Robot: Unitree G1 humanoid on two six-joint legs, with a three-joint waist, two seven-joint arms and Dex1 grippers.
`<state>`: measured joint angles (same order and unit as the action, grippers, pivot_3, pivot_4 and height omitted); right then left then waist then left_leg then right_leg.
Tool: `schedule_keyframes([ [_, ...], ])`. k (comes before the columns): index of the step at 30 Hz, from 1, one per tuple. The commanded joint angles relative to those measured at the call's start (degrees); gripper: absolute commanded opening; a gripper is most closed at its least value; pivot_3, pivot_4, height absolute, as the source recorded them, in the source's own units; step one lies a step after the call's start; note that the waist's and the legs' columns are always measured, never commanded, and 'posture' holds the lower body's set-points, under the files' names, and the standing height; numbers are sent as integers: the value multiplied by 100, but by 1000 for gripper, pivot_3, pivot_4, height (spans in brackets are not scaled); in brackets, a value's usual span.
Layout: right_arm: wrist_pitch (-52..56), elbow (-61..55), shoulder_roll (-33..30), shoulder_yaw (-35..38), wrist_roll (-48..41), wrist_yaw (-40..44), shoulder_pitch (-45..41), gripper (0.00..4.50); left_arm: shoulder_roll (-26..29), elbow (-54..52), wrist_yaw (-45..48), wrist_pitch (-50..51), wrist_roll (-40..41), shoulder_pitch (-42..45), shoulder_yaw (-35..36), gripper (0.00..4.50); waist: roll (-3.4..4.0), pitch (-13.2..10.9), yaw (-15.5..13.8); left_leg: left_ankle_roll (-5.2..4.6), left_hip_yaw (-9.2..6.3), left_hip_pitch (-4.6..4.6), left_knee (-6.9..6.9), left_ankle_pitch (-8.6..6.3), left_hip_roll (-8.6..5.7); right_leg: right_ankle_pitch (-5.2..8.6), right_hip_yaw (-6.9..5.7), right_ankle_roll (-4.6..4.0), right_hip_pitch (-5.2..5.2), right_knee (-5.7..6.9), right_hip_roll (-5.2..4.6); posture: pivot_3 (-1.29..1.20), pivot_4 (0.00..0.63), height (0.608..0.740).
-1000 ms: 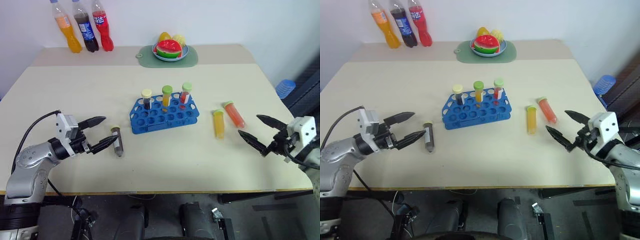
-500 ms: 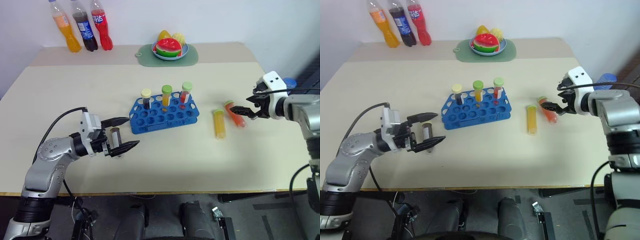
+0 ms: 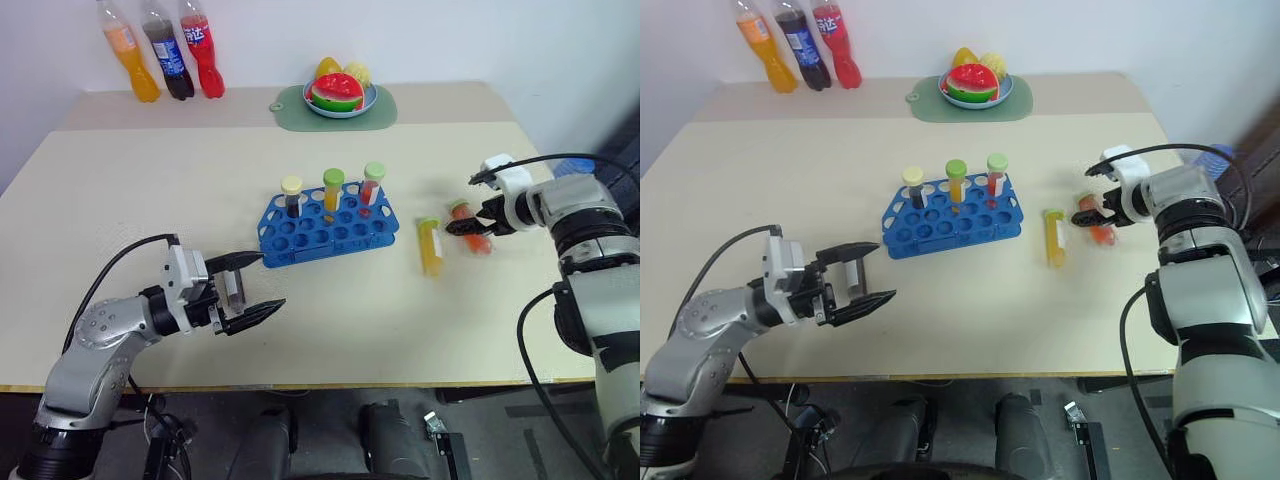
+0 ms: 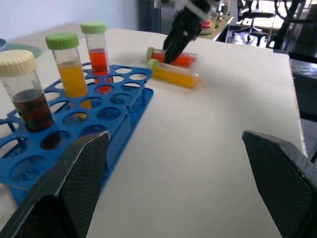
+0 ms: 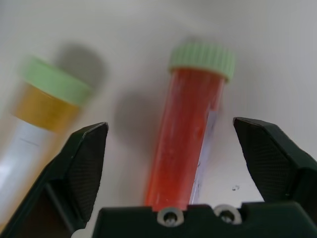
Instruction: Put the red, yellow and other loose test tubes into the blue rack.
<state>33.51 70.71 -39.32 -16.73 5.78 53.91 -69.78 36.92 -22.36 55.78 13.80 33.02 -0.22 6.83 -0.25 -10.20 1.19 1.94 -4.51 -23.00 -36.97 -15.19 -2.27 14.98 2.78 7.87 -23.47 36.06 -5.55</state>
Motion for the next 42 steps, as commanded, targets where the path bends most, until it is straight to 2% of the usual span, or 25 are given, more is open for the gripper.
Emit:
schedule_keyframes([
  [1, -279, 199, 29, -46, 335, -24, -263, 2574, 9, -318, -109, 32, 143, -92, 210, 4500, 3, -1, 4, 0, 1, 0, -1, 0, 0, 0, 0, 0, -1, 1, 0, 0, 150, 740],
  [4, -434, 291, 86, -28, 493, -8, -297, 1006, -13, -383, -164, 49, 150, -162, 228, 4500, 5, -1, 12, 1, 0, 1, 0, 0, 0, 0, 0, 0, 0, 2, 1, 0, 150, 740],
  [5, -477, 305, 89, -9, 529, -7, -302, 778, -19, -393, -177, 51, 150, -174, 227, 4500, 4, -1, 17, 1, 0, 2, -1, 0, 0, 0, 0, 0, 1, 2, 1, 0, 150, 740],
  [11, -1341, 140, -155, 176, 626, 15, -181, 753, -97, -400, -227, 4, 96, -234, 181, 4500, 10, -5, 14, 1, 0, 1, -2, 1, -1, 0, 0, 0, 1, 4, 1, 0, 150, 740],
  [13, -1674, -89, -297, 419, 450, 81, -84, 753, -124, -357, -237, -20, 84, -213, 195, 4500, 15, -8, 11, 1, 1, 1, -2, 1, -1, 0, 0, 0, 1, 3, 1, 0, 150, 740],
  [15, -1940, -636, -369, 1082, -195, 356, 227, 753, -163, -314, -264, -54, 65, -195, 195, 4500, 17, -9, 2, 1, 1, 0, -2, 1, -1, 0, 0, 0, 1, 3, 1, 0, 150, 740],
  [17, -1841, -1660, -338, 1737, -837, 425, 835, 753, -202, -279, -272, -95, 34, -187, 171, 4500, 16, -8, -1, 1, -1, 0, -2, 1, 0, 0, -1, 0, 3, 2, 1, 0, 150, 740],
  [20, -1864, -4091, 136, 2734, -2060, 408, 2368, 753, -369, -334, -395, -42, 108, -61, 89, 4500, 14, -7, -7, 0, -9, 0, -5, 0, 2, 0, -4, 1, 8, 5, 6, 0, 150, 740],
  [23, -2114, -6259, 985, 2994, -2574, -224, 3794, 753, -559, -285, -506, 33, 111, 156, -44, 4500, 13, -6, -24, 0, -26, 0, -8, 0, 7, 0, -11, 1, 11, 9, 11, 0, 150, 740],
  [25, -2423, -6780, 1379, 2863, -2536, -472, 4193, 753, -633, -176, -503, 24, 74, 242, -91, 4500, 17, -8, -10, 1, -28, -1, -11, 1, 6, 0, -6, 1, 5, 18, 10, 0, 150, 740],
  [28, -2730, -6895, 2069, 2767, -2609, -993, 4293, 753, -755, 44, -514, -13, 73, 370, -122, 4500, 20, -9, 3, 5, -19, 15, -15, 4, 0, -3, 10, 3, 10, 21, 6, 0, 150, 740],
  [32, -3468, -6420, 2641, 2494, -2330, -1376, 4182, 753, -924, 399, -615, -124, 37, 608, -22, 4500, 18, -8, -5, 6, -20, 44, -5, 4, 4, -3, 7, 1, 35, 20, 13, 0, 150, 740],
  [42, -4598, -5113, 3055, 2109, -1890, -1724, 3983, 753, -1003, 455, -674, -393, -152, 512, -79, 4500, 19, -8, -1, 8, -22, 44, 0, 5, 4, -2, 8, 0, 33, 16, 13, 0, 150, 740],
])
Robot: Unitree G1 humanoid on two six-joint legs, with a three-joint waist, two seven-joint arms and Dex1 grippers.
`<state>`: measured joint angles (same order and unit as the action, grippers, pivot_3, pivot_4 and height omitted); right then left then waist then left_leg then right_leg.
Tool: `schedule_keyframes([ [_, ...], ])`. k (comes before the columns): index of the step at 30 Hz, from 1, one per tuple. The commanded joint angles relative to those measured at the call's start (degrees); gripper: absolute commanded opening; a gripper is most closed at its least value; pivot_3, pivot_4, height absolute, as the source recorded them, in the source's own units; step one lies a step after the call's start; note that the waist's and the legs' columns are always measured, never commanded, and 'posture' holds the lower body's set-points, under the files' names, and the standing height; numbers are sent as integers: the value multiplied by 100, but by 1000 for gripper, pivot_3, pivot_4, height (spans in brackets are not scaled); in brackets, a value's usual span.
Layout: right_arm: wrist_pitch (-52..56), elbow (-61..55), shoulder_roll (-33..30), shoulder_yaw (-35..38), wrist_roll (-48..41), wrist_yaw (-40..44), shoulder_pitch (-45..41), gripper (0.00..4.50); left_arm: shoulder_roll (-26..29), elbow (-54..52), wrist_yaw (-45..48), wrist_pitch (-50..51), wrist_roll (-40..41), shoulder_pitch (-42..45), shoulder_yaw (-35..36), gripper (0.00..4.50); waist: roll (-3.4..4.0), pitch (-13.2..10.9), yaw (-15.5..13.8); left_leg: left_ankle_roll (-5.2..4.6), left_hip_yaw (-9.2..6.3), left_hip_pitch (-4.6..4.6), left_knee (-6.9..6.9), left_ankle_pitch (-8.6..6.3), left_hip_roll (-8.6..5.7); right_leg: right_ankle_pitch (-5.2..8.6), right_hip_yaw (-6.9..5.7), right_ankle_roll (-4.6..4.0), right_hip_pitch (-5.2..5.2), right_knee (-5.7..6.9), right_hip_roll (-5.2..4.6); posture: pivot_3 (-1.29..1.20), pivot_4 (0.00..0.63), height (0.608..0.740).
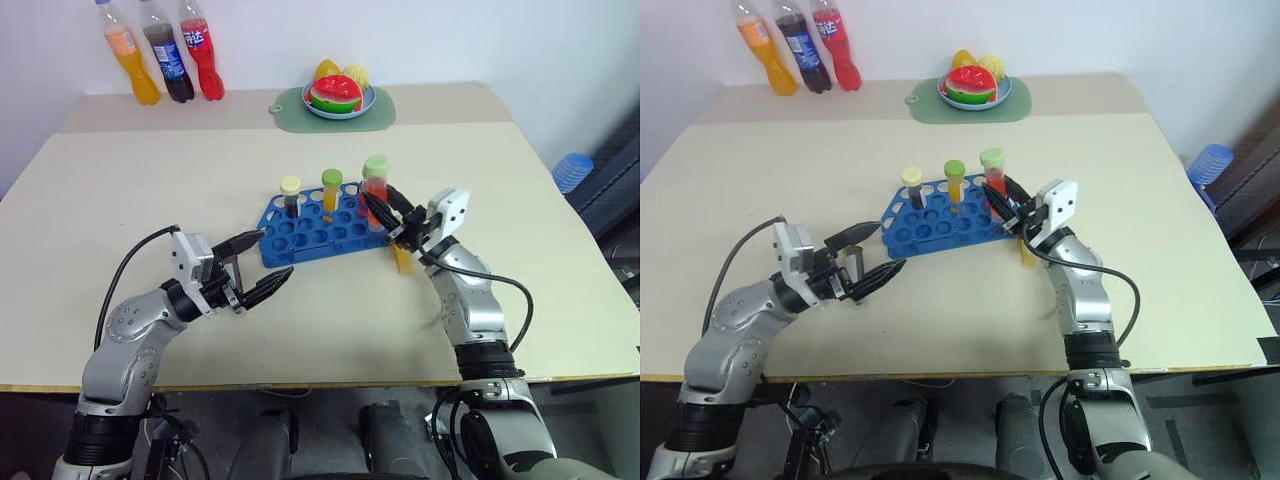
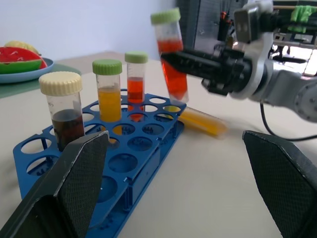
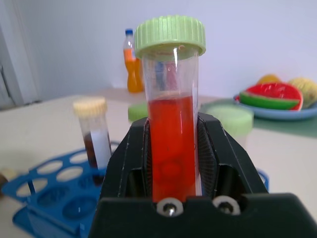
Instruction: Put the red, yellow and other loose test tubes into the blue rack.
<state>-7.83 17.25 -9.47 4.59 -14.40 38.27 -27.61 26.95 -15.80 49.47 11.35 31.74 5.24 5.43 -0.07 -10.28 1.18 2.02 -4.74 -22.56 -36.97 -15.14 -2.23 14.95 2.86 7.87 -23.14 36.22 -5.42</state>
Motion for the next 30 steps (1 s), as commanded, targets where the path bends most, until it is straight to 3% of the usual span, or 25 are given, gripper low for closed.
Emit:
schedule_keyframes([
  [1, -592, 401, 89, -35, 183, -205, -268, 753, -9, -219, -54, -154, -26, -56, 62, 4500, 0, 0, 2, 0, 1, 0, 0, 0, 0, 0, 0, 0, 0, 0, 0, 0, 150, 740],
  [9, -1277, 1287, 195, -98, 347, -333, -449, 753, 53, -403, -160, -121, 8, -168, 103, 4500, 0, 1, 12, 1, 0, 6, 1, 0, 2, 0, 1, 0, 4, 1, 2, 0, 150, 740],
  [20, -1191, 913, 39, -80, 245, -354, -127, 753, 112, -526, -270, -7, 19, -124, 66, 4500, 0, 2, -1, 1, -2, 7, 1, 0, 2, 0, 1, 0, 7, 1, 1, 0, 150, 740],
  [30, -1434, 1415, 23, -5, 278, -438, -287, 753, 100, -500, -257, 47, 13, -18, 27, 4500, -2, 3, 1, 1, -1, 11, 0, 0, 1, 0, 0, -1, 12, 1, 2, 0, 150, 740],
])
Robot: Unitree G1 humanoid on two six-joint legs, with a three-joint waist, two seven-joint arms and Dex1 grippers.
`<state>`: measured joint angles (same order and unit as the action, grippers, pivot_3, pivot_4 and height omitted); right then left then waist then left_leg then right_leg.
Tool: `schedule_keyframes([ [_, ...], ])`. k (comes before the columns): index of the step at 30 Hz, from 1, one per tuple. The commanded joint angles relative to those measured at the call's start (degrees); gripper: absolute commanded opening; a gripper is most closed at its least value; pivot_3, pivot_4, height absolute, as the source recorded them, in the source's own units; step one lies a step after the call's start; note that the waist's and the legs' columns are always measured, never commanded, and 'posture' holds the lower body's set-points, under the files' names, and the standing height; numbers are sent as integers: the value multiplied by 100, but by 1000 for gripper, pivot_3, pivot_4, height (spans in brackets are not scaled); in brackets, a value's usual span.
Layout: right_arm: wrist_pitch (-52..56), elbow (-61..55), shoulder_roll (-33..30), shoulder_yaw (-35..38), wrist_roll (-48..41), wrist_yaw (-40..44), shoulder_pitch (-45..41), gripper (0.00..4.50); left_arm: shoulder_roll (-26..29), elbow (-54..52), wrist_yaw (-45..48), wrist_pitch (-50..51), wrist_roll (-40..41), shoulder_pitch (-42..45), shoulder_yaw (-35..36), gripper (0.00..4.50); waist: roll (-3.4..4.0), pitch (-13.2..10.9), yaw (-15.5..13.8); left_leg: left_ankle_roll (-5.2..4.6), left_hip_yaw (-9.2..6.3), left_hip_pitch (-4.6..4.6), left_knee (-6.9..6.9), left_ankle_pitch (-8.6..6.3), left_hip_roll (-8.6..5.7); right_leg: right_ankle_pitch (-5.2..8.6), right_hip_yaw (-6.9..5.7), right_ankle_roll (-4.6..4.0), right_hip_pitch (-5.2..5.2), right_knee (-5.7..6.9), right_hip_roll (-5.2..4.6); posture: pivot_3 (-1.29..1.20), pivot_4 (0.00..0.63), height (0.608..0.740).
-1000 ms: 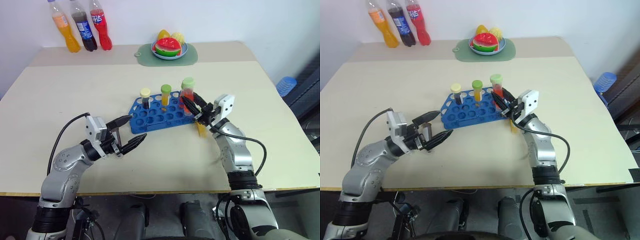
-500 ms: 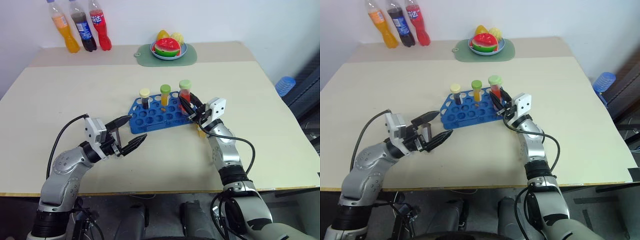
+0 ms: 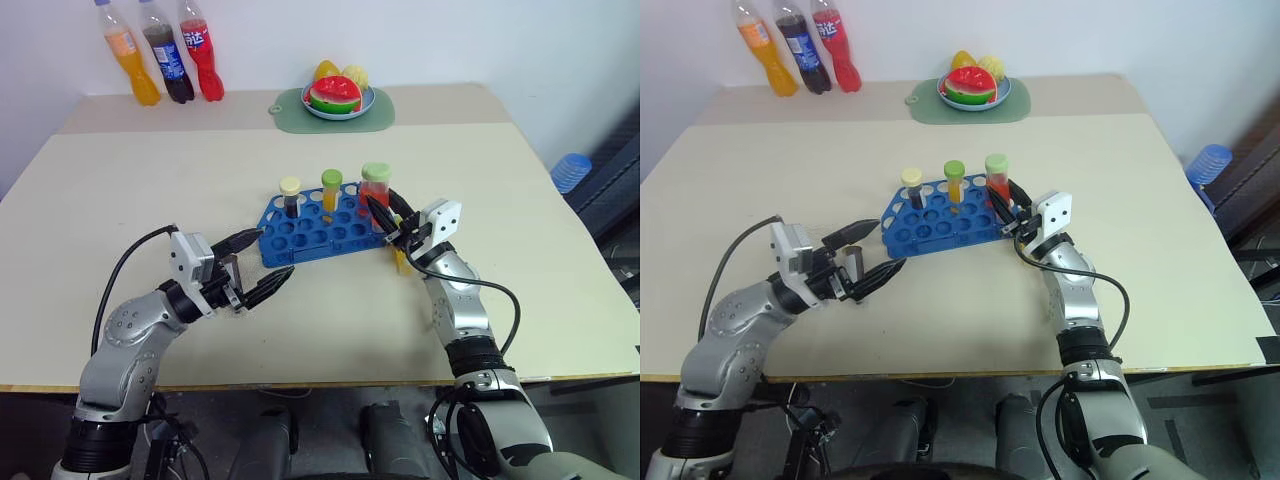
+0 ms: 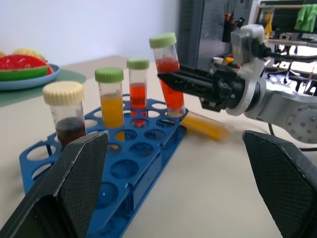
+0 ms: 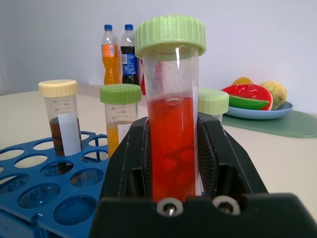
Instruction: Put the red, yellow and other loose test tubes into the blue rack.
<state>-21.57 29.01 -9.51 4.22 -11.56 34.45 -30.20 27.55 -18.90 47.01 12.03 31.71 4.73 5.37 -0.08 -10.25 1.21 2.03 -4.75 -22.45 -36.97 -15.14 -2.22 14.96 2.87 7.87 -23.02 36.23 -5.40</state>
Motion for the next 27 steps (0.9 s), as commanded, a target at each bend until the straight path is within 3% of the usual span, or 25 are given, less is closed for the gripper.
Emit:
schedule_keyframes([
  [1, -92, 293, 58, 17, -16, -40, -43, 753, 48, -196, -1, -22, 11, 26, 30, 4500, -1, 0, -3, 0, -1, 1, 0, 0, 0, 0, 0, 0, 2, -1, 0, 0, 150, 740],
  [13, -266, 934, 323, 75, -344, 400, -337, 753, 134, -259, 47, -37, -4, -60, 28, 4500, -1, 1, 127, 0, -6, 5, 2, 0, 5, 0, -1, -1, 4, 1, 6, 0, 150, 740],
  [19, -581, 670, 58, 5, -3, 249, -258, 3603, 104, -293, 18, -35, 12, -92, 26, 4500, 2, -1, 131, 0, -5, 2, 6, 0, 5, 0, 1, -1, -4, 1, 6, 0, 150, 740],
  [27, 607, -1157, -817, -136, -128, 624, 542, 3603, 9, -189, 32, -97, -33, -44, -64, 4500, 2, -1, 103, 0, -5, 0, 7, 0, 2, 1, 1, -1, -2, -2, 2, 0, 150, 740],
])
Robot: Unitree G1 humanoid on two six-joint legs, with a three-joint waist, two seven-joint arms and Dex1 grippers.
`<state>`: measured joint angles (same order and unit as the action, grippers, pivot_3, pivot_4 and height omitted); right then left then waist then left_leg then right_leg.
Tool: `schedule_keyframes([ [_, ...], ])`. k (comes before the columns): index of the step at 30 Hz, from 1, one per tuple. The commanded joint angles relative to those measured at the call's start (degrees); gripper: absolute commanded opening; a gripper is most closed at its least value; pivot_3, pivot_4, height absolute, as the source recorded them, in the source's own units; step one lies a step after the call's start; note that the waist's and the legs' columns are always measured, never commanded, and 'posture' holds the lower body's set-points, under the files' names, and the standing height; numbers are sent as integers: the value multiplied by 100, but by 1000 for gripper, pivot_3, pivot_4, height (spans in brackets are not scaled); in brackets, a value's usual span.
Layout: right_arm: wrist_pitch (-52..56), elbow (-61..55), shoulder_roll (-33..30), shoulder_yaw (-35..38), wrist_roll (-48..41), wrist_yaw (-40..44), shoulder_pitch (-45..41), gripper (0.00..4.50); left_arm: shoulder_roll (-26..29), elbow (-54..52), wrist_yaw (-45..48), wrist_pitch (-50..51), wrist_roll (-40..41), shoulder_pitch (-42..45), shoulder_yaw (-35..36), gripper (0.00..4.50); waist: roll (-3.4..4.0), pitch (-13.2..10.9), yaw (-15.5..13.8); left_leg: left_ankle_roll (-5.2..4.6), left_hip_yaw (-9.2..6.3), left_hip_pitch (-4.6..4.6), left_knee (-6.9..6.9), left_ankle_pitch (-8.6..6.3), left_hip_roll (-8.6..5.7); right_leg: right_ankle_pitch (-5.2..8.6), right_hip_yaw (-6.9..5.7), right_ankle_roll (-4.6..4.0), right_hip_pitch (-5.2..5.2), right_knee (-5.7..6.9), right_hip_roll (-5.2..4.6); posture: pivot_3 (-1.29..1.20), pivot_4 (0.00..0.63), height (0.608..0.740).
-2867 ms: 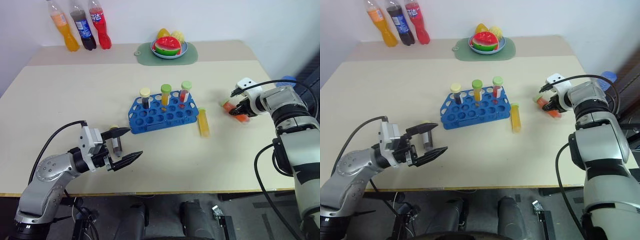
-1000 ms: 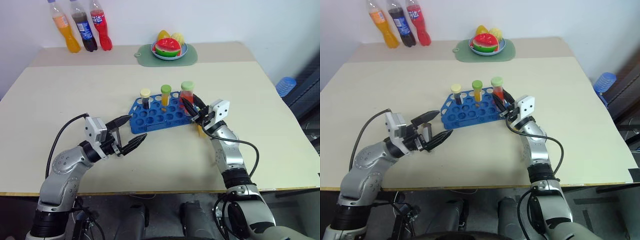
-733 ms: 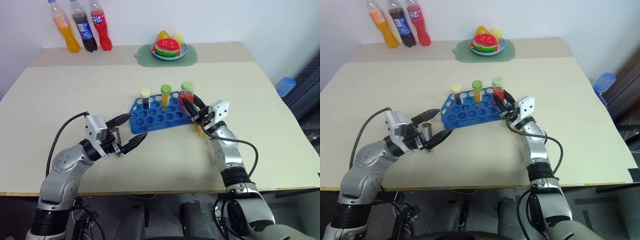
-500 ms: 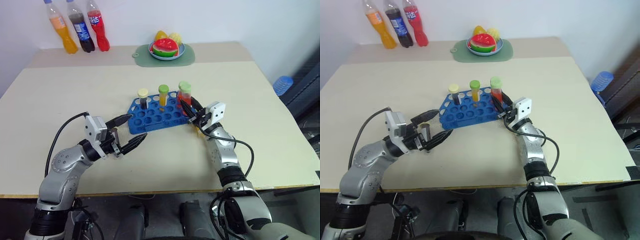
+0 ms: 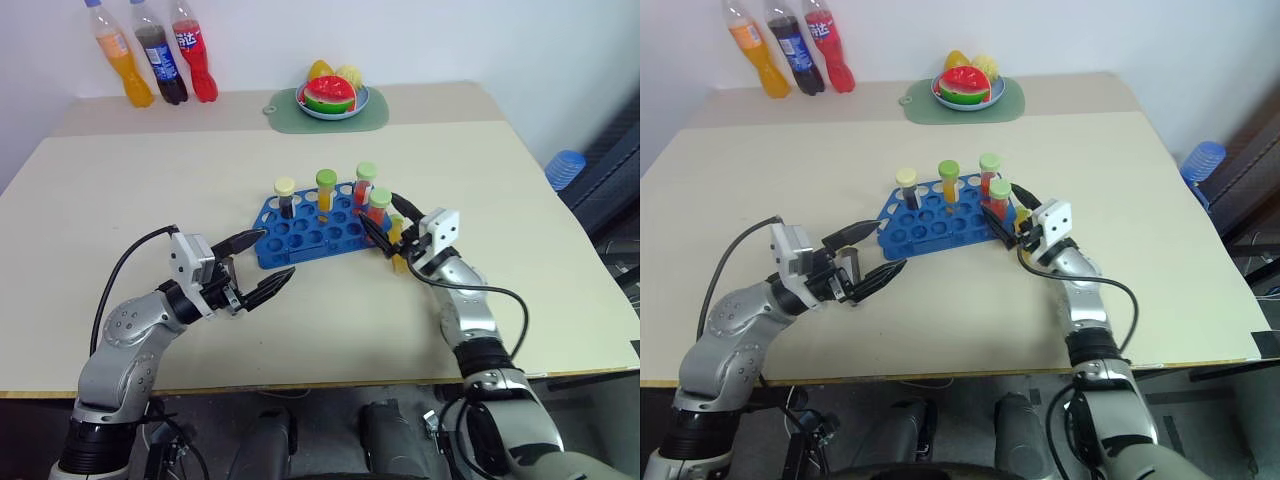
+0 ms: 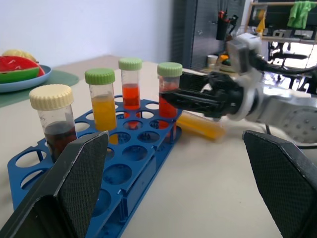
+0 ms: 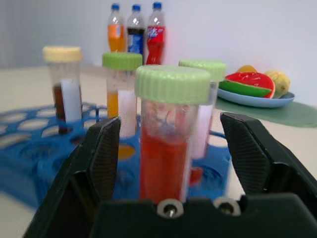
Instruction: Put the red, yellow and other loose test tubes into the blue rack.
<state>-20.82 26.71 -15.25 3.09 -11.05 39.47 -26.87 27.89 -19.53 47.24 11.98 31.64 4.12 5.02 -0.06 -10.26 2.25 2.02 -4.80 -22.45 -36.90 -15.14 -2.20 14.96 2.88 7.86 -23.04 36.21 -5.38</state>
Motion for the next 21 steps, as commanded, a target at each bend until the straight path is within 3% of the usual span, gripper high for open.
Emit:
schedule_keyframes([
  [1, 752, -1242, -373, -29, -134, 81, 332, 3603, -35, -111, 16, -100, -28, 23, -40, 4500, -1, 0, 1, 0, 0, -1, 0, 0, 0, 0, 0, 0, 0, -1, 0, 0, 150, 740],
  [7, 3434, -3601, -1430, -10, -157, -163, 1135, 3603, -109, 78, 111, -190, -79, 128, -140, 4500, -2, -1, -13, 0, 0, -3, -1, 0, 0, 0, 0, 0, 0, -3, -1, 0, 150, 740],
  [11, 5740, -4230, -2026, -102, -286, -332, 764, 3603, -168, 195, 186, -236, -130, 229, -229, 4500, -2, -1, -12, -1, 0, -3, -4, 0, 1, 1, -1, -2, 2, -4, 0, 0, 150, 740],
  [15, 8058, -3821, -2231, -276, -527, -437, -367, 3603, -221, 283, 238, -273, -147, 308, -290, 4500, -1, -3, -14, -1, 2, -4, -6, 0, 2, 1, 0, -2, 0, -5, -2, 0, 150, 740],
  [21, 9784, -2761, -1901, -239, -904, -445, -1710, 3603, -295, 206, 224, -296, -162, 169, -361, 4500, -2, -2, -59, -5, 1, -19, 1, -3, -1, 1, -4, -2, -9, -15, -6, 0, 150, 740],
])
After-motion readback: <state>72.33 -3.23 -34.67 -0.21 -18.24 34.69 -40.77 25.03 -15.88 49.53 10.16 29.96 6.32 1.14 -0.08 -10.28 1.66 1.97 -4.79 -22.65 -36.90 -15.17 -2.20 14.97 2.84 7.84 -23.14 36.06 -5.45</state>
